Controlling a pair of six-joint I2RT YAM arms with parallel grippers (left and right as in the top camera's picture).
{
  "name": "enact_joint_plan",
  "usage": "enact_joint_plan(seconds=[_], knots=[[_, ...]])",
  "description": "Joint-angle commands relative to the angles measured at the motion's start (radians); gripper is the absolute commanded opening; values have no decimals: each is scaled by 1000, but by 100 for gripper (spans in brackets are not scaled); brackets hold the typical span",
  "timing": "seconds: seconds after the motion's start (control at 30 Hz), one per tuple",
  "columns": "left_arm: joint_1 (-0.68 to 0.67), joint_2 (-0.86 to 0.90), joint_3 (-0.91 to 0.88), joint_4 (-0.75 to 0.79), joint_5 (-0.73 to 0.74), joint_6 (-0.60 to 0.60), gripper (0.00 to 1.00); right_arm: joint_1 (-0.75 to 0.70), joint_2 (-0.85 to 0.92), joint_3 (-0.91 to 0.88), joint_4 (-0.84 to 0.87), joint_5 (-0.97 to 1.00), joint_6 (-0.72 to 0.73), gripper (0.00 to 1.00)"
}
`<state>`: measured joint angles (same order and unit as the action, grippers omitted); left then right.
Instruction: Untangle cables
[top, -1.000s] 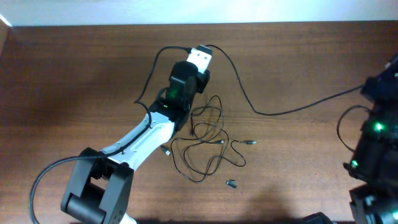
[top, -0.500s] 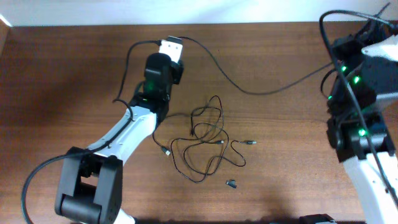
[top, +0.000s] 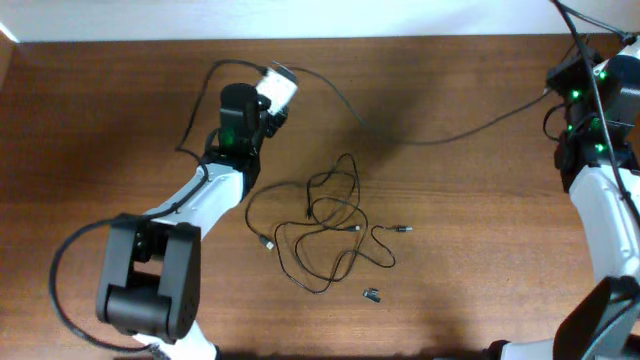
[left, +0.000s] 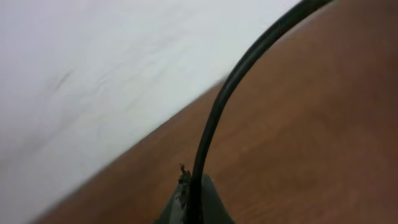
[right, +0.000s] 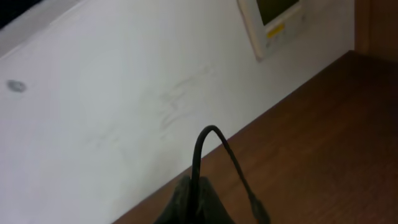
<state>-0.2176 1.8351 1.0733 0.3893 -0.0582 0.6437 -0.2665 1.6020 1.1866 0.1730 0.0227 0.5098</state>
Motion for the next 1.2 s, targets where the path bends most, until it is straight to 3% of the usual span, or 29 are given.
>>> enact_joint_plan(seconds=[0.0, 0.13, 0.37, 0.67, 0.9, 1.0, 1.03, 1.1, 1.17], knots=[[5, 47, 1, 24, 126, 393, 0, -40, 51, 9, 46, -23, 4, 4], [19, 111, 1, 78, 126, 501, 0, -89, 132, 9, 121, -29, 4, 4], [58, 252, 6, 254, 194, 538, 0, -122, 263, 9, 234, -67, 4, 4], [71, 444, 134, 254, 249, 733, 0, -122, 465, 9, 423, -63, 0, 4], [109, 526, 232, 243, 246, 735, 0, -157, 516, 9, 473, 23, -4, 4], [117, 526, 232, 153, 245, 736, 0, -188, 516, 9, 450, 23, -4, 4], [120, 526, 232, 132, 245, 735, 0, -195, 516, 9, 439, 23, -4, 5], [121, 526, 232, 106, 247, 735, 0, -200, 516, 9, 403, 23, -4, 17], [120, 526, 232, 102, 254, 735, 0, -200, 516, 9, 376, 23, -4, 18]])
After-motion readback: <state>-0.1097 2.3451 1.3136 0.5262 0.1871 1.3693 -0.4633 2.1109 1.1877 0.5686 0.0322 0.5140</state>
